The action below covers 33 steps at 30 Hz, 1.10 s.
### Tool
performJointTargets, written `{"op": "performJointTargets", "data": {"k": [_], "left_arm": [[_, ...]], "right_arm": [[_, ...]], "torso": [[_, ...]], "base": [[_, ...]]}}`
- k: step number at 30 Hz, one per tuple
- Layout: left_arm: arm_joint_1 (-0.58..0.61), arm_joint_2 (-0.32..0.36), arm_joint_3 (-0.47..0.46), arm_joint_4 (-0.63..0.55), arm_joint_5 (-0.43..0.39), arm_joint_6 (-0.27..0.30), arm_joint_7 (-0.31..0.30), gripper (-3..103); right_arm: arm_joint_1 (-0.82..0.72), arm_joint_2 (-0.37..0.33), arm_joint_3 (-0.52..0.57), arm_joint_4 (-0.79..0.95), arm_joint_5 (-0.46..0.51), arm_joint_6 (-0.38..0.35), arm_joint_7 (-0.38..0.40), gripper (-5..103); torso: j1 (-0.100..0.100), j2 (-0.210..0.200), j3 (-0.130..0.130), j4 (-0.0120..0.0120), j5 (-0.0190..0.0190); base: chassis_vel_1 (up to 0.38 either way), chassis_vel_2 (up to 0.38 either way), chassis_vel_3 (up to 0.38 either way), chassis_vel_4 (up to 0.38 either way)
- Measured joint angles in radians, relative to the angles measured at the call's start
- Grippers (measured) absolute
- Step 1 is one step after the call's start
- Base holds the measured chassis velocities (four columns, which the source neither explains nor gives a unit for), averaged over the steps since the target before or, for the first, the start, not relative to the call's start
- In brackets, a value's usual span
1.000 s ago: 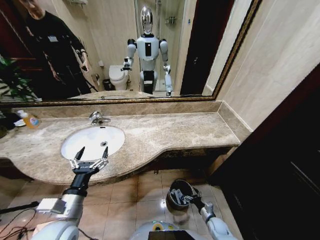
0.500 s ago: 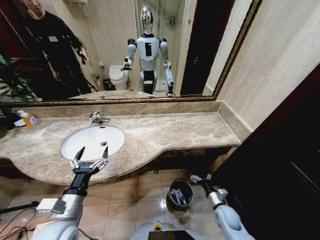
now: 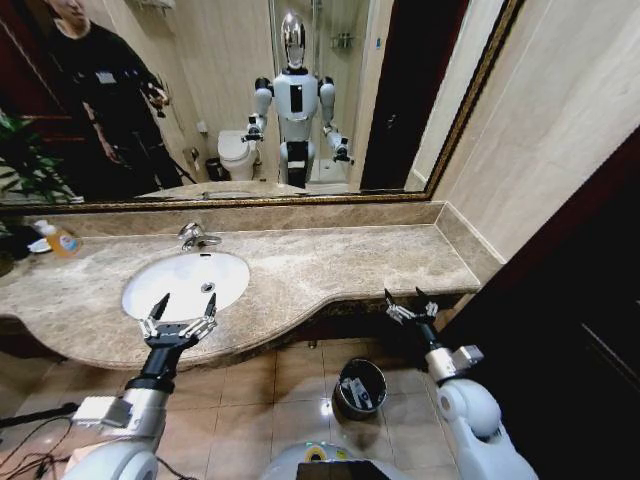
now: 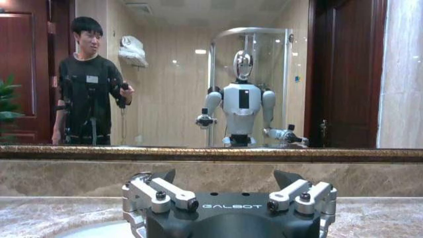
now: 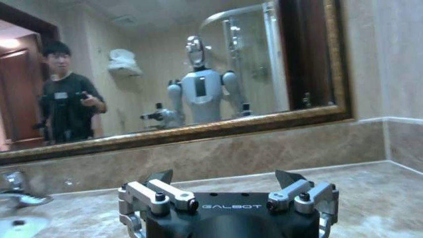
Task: Pick up the trash from the sink and place it in the trash bin.
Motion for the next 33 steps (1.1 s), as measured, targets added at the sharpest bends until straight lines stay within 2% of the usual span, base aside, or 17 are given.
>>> {"op": "performJointTargets", "data": {"k": [6, 11, 18, 33], "left_arm": [[0.000, 0.000, 0.000, 0.000, 0.000, 0.000, 0.000, 100], [0.000, 0.000, 0.000, 0.000, 0.000, 0.000, 0.000, 100], [0.000, 0.000, 0.000, 0.000, 0.000, 0.000, 0.000, 100], [0.000, 0.000, 0.000, 0.000, 0.000, 0.000, 0.000, 100]], "right_arm": [[0.010, -0.026, -0.031, 0.022, -0.013, -0.041, 0.003, 100], [0.022, -0.033, -0.046, 0.026, -0.032, -0.063, 0.037, 100], [0.030, -0.036, -0.059, 0.021, -0.049, -0.063, 0.079, 100], [0.030, -0.036, -0.060, 0.017, -0.050, -0.059, 0.079, 100]], "torso": [[0.000, 0.000, 0.000, 0.0000, 0.0000], [0.000, 0.000, 0.000, 0.0000, -0.0001], [0.000, 0.000, 0.000, 0.0000, -0.0001], [0.000, 0.000, 0.000, 0.0000, -0.0001]], "base": [[0.000, 0.000, 0.000, 0.000], [0.000, 0.000, 0.000, 0.000], [0.000, 0.000, 0.000, 0.000], [0.000, 0.000, 0.000, 0.000]]}}
